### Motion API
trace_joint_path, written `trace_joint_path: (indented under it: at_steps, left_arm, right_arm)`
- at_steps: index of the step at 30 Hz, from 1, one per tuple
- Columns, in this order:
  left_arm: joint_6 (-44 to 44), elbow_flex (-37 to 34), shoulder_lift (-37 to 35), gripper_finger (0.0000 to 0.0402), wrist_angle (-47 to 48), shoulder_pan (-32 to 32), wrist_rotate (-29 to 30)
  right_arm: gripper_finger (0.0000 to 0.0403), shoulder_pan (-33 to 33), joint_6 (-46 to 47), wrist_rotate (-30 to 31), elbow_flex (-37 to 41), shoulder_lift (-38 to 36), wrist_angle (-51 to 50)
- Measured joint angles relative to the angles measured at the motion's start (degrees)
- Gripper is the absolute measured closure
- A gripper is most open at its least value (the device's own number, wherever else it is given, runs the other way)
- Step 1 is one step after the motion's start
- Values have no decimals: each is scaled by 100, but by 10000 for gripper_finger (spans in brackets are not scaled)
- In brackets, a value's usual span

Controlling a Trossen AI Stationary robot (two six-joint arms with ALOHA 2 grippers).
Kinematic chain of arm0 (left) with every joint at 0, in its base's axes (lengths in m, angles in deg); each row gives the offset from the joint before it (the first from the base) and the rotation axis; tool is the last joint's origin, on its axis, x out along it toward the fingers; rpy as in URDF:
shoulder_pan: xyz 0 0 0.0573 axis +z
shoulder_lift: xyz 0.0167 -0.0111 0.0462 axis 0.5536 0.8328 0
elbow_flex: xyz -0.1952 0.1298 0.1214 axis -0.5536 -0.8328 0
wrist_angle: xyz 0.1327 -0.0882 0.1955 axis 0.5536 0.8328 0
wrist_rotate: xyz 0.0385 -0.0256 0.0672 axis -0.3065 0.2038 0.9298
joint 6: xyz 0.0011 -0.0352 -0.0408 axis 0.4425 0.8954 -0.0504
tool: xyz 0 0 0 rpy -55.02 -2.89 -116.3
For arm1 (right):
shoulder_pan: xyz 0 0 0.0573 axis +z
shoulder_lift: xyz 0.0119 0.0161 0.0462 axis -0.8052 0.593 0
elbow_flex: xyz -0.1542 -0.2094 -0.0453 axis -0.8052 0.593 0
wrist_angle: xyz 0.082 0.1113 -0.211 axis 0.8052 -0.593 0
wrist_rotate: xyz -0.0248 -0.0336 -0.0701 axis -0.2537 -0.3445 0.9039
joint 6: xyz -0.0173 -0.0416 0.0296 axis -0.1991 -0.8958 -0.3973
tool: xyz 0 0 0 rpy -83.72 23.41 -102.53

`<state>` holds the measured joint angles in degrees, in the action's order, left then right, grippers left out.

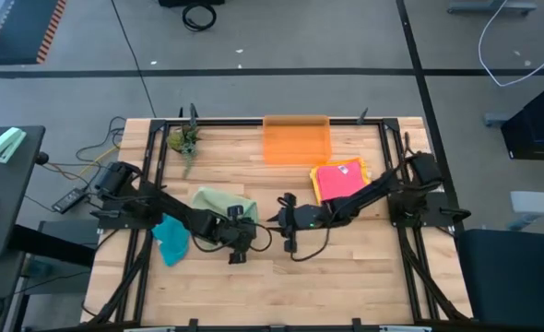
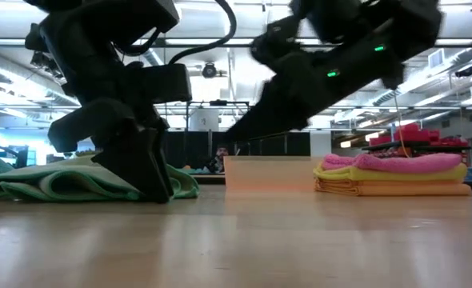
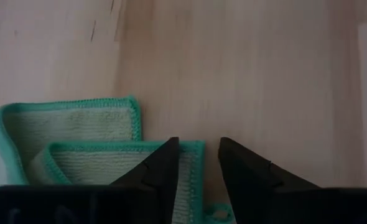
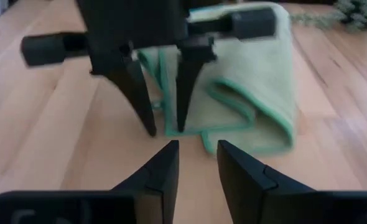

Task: Fold microfiber towels
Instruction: Fold the green microfiber cloth

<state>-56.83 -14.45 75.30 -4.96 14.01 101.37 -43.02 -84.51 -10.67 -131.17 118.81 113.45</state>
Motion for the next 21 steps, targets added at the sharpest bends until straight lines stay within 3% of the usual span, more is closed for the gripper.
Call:
trace_joint_path:
  at_steps: [8, 16, 21]
  left_arm:
    - [78, -4, 24, 388, 10, 10, -16]
    - [76, -7, 31, 394, 11, 13, 7]
    - [74, -11, 33, 394, 4, 17, 6]
  right_arm:
    - [276, -562, -527, -1060, -808, 894, -359]
    - [276, -555, -905, -1626, -1118, 1116, -881]
    - [276, -520, -1084, -1439, -1171, 1215, -815]
